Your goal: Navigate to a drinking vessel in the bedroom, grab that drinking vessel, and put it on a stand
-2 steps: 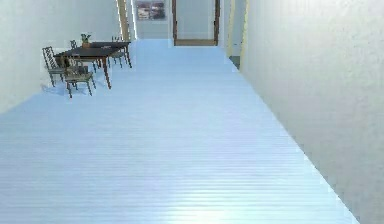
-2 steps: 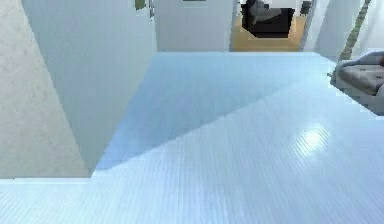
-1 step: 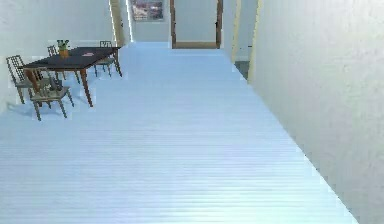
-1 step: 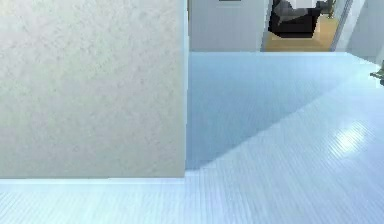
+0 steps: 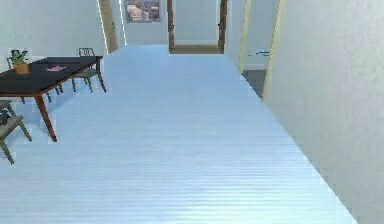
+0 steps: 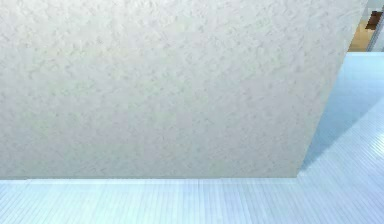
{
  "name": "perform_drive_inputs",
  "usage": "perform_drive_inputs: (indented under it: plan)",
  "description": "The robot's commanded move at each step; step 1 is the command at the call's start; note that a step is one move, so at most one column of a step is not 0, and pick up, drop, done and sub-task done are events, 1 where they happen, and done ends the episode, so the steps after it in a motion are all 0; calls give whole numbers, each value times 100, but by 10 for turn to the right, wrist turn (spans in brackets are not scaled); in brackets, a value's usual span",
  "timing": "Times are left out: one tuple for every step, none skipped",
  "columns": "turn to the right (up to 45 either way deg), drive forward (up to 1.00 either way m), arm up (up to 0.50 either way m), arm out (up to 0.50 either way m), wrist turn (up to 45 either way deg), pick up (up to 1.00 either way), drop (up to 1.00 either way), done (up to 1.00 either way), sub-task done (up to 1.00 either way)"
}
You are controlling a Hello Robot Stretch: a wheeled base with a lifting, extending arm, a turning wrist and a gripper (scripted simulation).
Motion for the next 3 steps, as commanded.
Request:
perform_drive_inputs:
  plan:
    - [30,0,0,0,0,0,0,0,0]
    - [0,100,0,0,0,0,0,0,0]
    - [0,100,0,0,0,0,0,0,0]
